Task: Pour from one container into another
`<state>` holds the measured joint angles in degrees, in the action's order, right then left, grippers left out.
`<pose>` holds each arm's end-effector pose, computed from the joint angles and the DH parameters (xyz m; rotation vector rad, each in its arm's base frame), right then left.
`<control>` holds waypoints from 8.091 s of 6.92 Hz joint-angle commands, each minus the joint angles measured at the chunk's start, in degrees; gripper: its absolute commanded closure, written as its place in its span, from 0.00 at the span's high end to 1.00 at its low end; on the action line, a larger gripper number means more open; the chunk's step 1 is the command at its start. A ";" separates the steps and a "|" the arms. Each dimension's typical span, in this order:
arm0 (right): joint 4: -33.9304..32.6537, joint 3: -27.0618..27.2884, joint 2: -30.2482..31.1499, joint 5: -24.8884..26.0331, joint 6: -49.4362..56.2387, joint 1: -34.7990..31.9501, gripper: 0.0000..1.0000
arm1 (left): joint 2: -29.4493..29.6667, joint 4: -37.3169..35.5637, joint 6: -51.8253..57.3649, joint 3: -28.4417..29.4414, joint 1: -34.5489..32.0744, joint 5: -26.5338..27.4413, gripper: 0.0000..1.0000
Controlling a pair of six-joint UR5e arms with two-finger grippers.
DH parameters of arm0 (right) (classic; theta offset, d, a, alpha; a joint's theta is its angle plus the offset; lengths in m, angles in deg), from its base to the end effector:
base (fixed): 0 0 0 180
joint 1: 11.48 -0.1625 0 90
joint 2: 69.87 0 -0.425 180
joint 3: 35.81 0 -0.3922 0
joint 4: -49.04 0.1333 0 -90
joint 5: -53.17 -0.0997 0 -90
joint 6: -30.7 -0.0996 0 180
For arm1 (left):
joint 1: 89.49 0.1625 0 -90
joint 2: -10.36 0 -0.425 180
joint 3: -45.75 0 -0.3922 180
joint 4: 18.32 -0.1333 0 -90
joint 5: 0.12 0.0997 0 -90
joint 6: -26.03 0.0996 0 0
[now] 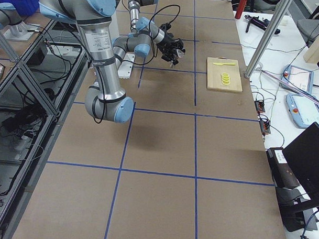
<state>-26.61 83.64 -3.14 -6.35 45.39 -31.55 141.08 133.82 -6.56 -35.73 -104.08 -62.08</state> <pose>-0.4285 -0.3523 0.1825 1.2820 -0.1183 -0.9695 0.6216 -0.3479 0.1695 1.2386 1.0754 0.1693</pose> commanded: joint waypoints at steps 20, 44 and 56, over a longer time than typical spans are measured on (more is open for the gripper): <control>30.08 8.35 33.24 4.06 -53.79 -0.41 0.00 | -15.03 4.39 0.07 -10.18 -7.38 0.35 0.00; 30.57 -5.90 40.41 12.76 -93.52 2.49 0.00 | -40.37 -0.18 -39.22 -8.35 2.46 34.54 0.00; 30.48 -9.94 40.23 21.98 -95.62 8.11 0.00 | -44.82 0.35 -35.20 -14.73 1.76 24.64 1.00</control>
<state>3.80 74.57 37.21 14.52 -49.20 -24.14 98.55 134.11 -44.06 -46.94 -102.13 -34.20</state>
